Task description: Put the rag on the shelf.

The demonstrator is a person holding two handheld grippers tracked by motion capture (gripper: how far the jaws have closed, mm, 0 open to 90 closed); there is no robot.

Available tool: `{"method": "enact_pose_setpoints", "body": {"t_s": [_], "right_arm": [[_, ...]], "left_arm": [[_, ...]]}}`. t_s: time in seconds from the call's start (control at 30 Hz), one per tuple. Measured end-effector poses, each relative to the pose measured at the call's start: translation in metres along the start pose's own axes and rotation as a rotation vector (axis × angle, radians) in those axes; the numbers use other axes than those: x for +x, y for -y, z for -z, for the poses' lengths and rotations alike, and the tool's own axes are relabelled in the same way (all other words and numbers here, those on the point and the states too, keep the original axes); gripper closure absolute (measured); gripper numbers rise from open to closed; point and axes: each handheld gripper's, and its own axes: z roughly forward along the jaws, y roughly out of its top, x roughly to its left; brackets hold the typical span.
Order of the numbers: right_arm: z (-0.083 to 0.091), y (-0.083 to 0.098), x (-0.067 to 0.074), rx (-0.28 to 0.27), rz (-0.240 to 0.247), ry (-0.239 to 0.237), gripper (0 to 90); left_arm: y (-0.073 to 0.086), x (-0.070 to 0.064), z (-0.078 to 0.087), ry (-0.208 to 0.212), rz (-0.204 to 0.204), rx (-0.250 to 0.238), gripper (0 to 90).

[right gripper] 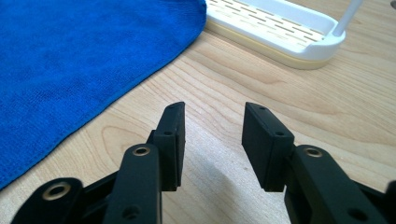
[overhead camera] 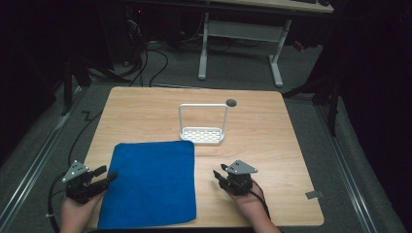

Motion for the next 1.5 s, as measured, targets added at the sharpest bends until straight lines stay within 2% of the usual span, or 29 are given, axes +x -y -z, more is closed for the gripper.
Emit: {"method": "enact_pose_setpoints", "body": {"t_s": [0.07, 0.3, 0.43, 0.6, 0.73, 0.8, 0.93, 0.97, 1.03, 1.13, 1.27, 1.37, 1.4, 1.43, 1.5], "right_arm": [[0.001, -0.001, 0.001, -0.001, 0.004, -0.010, 60.0], [0.002, -0.004, 0.002, -0.017, 0.001, -0.028, 60.1], [-0.002, -0.008, 0.007, -0.022, 0.012, -0.050, 61.7], [-0.014, -0.017, 0.019, -0.034, 0.034, -0.104, 72.3], [-0.032, -0.028, 0.032, -0.025, 0.076, -0.162, 89.6], [-0.045, -0.036, 0.043, -0.001, 0.114, -0.208, 90.0], [-0.057, -0.040, 0.052, 0.026, 0.145, -0.230, 90.0], [-0.060, -0.040, 0.053, 0.040, 0.154, -0.230, 90.0], [-0.065, -0.040, 0.055, 0.067, 0.162, -0.225, 90.0], [-0.071, -0.037, 0.052, 0.114, 0.146, -0.227, 90.0], [-0.067, -0.034, 0.050, 0.117, 0.154, -0.218, 90.0], [-0.063, -0.031, 0.048, 0.117, 0.151, -0.212, 90.0], [-0.059, -0.028, 0.045, 0.119, 0.152, -0.208, 90.0], [-0.059, -0.028, 0.045, 0.119, 0.152, -0.208, 90.0], [-0.053, -0.025, 0.042, 0.125, 0.148, -0.197, 90.0]], "left_arm": [[0.000, 0.001, -0.001, 0.004, 0.011, 0.004, 49.1], [0.002, -0.001, -0.004, -0.009, -0.022, 0.040, 52.4], [0.004, 0.000, -0.001, -0.006, -0.014, 0.050, 57.2], [0.011, 0.001, 0.004, -0.013, -0.017, 0.100, 67.7], [0.016, -0.006, 0.006, -0.036, -0.054, 0.132, 85.2], [0.018, -0.009, 0.004, -0.045, -0.078, 0.158, 90.0], [0.022, -0.016, -0.003, -0.049, -0.123, 0.205, 90.0], [0.023, -0.018, -0.003, -0.053, -0.136, 0.203, 90.0], [0.022, -0.018, -0.004, -0.055, -0.133, 0.204, 90.0], [0.023, -0.018, -0.003, -0.050, -0.130, 0.199, 90.0], [0.024, -0.018, -0.003, -0.041, -0.134, 0.196, 90.0], [0.024, -0.019, -0.003, -0.016, -0.144, 0.203, 90.0], [0.024, -0.022, -0.004, 0.013, -0.150, 0.208, 90.0], [0.024, -0.022, -0.004, 0.013, -0.150, 0.208, 90.0], [0.024, -0.026, -0.006, 0.040, -0.168, 0.214, 90.0]]}}
